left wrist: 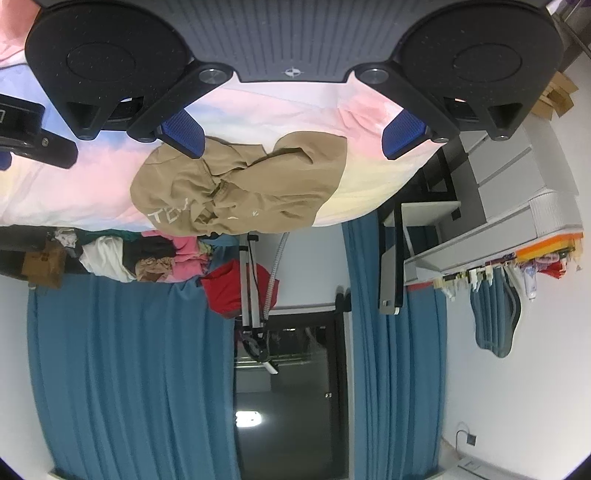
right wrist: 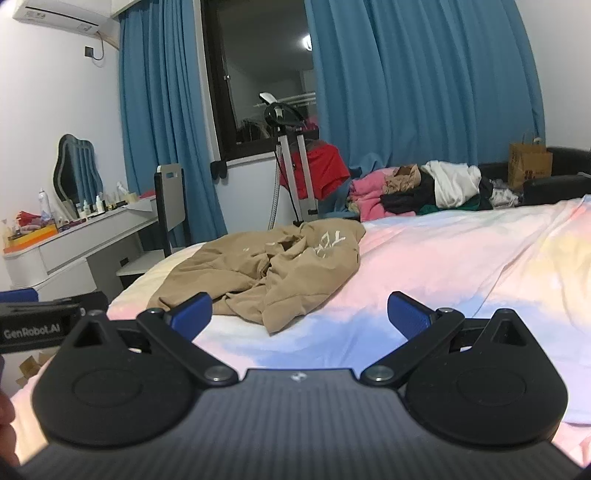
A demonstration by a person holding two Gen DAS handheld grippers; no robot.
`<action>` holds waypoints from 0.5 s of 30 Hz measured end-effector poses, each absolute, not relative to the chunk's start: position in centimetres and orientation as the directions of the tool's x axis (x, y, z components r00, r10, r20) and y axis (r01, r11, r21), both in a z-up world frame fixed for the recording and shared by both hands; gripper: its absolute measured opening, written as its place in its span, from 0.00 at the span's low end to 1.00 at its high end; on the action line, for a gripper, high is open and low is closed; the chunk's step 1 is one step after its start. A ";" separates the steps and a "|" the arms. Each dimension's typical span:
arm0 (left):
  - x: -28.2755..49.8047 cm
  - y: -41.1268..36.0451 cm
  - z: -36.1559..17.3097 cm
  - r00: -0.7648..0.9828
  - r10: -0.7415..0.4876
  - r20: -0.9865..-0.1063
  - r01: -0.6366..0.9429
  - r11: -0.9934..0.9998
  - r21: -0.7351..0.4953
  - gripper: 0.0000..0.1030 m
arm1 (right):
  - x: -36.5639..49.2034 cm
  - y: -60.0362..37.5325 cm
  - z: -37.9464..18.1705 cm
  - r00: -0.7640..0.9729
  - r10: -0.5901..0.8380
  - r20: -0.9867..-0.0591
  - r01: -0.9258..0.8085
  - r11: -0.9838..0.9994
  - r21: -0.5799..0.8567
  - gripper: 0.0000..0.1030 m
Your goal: Fold clothes
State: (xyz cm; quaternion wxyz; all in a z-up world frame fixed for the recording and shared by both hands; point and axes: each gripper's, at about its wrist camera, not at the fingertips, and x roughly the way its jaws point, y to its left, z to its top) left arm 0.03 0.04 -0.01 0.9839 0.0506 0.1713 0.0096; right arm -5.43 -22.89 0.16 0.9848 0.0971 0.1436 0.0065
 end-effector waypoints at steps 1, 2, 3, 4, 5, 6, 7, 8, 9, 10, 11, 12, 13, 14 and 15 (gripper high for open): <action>0.1 0.1 0.0 0.940 0.039 -0.339 -0.005 0.995 0.100 1.00 | -5.4 -22.9 0.1 0.958 0.040 -0.285 0.016 0.982 0.191 1.00; 0.1 0.1 0.0 0.939 0.042 -0.342 -0.009 0.995 0.097 1.00 | -5.3 -23.0 0.1 0.957 0.039 -0.289 0.017 0.982 0.189 1.00; 0.1 0.2 0.0 0.938 0.044 -0.344 -0.013 0.996 0.094 1.00 | -5.2 -23.1 0.0 0.955 0.044 -0.292 0.015 0.981 0.195 1.00; 0.0 0.1 0.0 0.940 0.045 -0.338 -0.012 0.995 0.098 1.00 | -5.2 -23.3 0.0 0.957 0.048 -0.285 0.012 0.979 0.205 1.00; -0.2 -0.1 0.1 0.943 0.044 -0.329 -0.010 0.994 0.105 1.00 | -5.3 -23.5 0.0 0.959 0.052 -0.277 0.008 0.977 0.212 1.00; -0.4 -0.2 0.1 0.947 0.044 -0.320 -0.008 0.994 0.112 1.00 | -5.6 -23.2 0.3 0.963 0.048 -0.265 0.006 0.980 0.199 1.00; -0.6 -0.4 0.2 0.950 0.043 -0.310 -0.006 0.993 0.119 1.00 | -5.9 -22.9 0.5 0.966 0.044 -0.253 0.004 0.983 0.186 1.00; -0.9 -0.5 0.3 0.950 0.043 -0.308 -0.006 0.993 0.120 1.00 | -6.2 -22.6 0.7 0.970 0.041 -0.241 0.002 0.985 0.173 1.00; -1.1 -0.5 0.5 0.950 0.044 -0.308 -0.007 0.993 0.119 1.00 | -6.5 -22.3 1.0 0.972 0.038 -0.230 0.000 0.987 0.161 1.00; -1.4 -0.6 0.7 0.950 0.044 -0.308 -0.008 0.993 0.118 1.00 | -6.7 -22.4 1.0 0.972 0.039 -0.230 -0.001 0.987 0.163 1.00; -1.4 -0.5 0.6 0.950 0.041 -0.311 -0.005 0.993 0.115 1.00 | -6.9 -22.2 0.9 0.973 0.037 -0.226 -0.001 0.987 0.159 1.00; -1.4 -0.4 0.5 0.948 0.036 -0.315 0.000 0.994 0.111 1.00 | -7.1 -22.1 0.7 0.974 0.036 -0.222 -0.001 0.988 0.155 1.00; -1.5 -0.4 0.5 0.949 0.034 -0.313 0.001 0.994 0.111 1.00 | -7.3 -22.0 0.8 0.975 0.035 -0.220 -0.001 0.988 0.154 1.00; -1.7 -0.4 0.6 0.950 0.034 -0.310 0.001 0.994 0.113 1.00 | -7.6 -22.1 0.9 0.975 0.035 -0.218 -0.001 0.988 0.154 1.00; -1.8 -0.4 0.6 0.951 0.035 -0.308 0.001 0.993 0.116 1.00 | -7.6 -22.1 0.9 0.975 0.034 -0.219 0.000 0.988 0.155 1.00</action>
